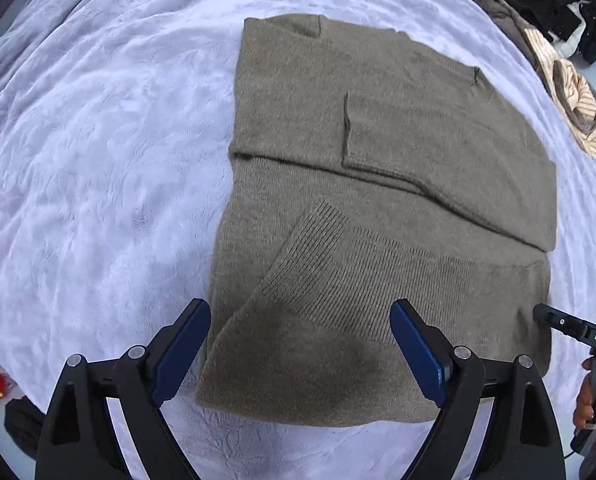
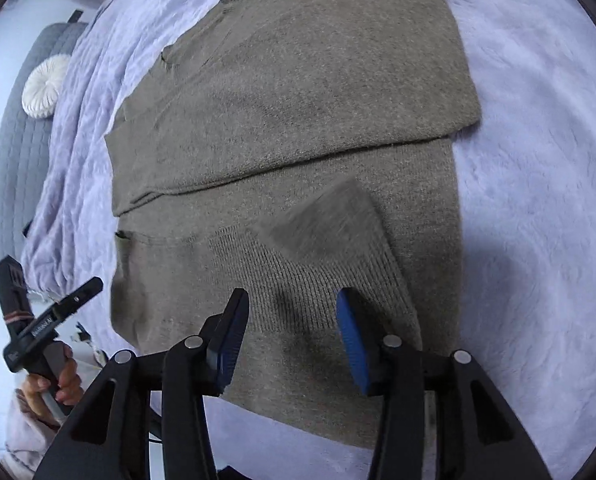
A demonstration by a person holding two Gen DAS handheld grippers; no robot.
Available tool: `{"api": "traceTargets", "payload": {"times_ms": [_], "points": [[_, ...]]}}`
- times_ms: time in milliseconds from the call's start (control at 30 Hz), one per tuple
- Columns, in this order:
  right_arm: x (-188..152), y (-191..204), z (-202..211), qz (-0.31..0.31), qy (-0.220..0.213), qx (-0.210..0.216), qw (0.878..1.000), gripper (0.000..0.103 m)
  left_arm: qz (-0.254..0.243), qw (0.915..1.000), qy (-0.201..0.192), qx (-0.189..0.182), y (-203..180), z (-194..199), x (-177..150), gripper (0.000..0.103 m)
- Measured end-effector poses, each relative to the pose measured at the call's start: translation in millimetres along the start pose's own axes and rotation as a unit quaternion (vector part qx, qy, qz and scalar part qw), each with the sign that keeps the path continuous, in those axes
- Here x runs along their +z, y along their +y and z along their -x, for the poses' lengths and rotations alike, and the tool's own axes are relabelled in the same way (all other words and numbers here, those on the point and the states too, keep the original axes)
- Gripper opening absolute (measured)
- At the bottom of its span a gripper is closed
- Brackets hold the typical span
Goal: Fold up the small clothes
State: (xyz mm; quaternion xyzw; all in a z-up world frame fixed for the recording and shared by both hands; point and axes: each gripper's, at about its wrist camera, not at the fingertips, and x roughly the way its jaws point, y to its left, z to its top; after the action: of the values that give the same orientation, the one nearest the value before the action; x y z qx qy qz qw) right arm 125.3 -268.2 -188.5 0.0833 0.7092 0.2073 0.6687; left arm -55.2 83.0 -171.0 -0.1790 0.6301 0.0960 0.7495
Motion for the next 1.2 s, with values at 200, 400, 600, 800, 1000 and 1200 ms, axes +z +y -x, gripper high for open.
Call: {"api": "traceTargets", "payload": {"times_ms": [200,400,600,800,1000,1200], "points": [[3.9,18.8,7.0,0.075,-0.003,-0.072,0.995,0.05,0.005,0.9996,0.009,0.027,-15.2,-4.9,2.4,0.091],[9.1,19.6,7.3,0.106,-0.003,-0.097,0.99,0.05,-0.007,0.999,0.007,0.043,-24.1,-8.5,9.0,0.091],[13.0,10.9,9.5,0.093,-0.013,-0.089,0.992,0.05,-0.028,0.9989,0.009,0.037,-30.7,-18.2,18.2,0.091],[8.1,-31.3,11.8,0.008,-0.035,-0.061,0.997,0.05,-0.057,0.9983,0.013,0.001,-22.0,-37.7,34.4,0.091],[4.1,-35.0,7.5,-0.013,-0.061,-0.051,0.997,0.05,-0.086,0.9939,0.059,-0.035,-23.0,-69.4,42.7,0.091],[13.0,-10.1,-14.3,0.012,-0.047,-0.084,0.995,0.045,-0.14,0.9865,0.072,-0.045,-34.8,-81.4,43.0,0.032]]}}
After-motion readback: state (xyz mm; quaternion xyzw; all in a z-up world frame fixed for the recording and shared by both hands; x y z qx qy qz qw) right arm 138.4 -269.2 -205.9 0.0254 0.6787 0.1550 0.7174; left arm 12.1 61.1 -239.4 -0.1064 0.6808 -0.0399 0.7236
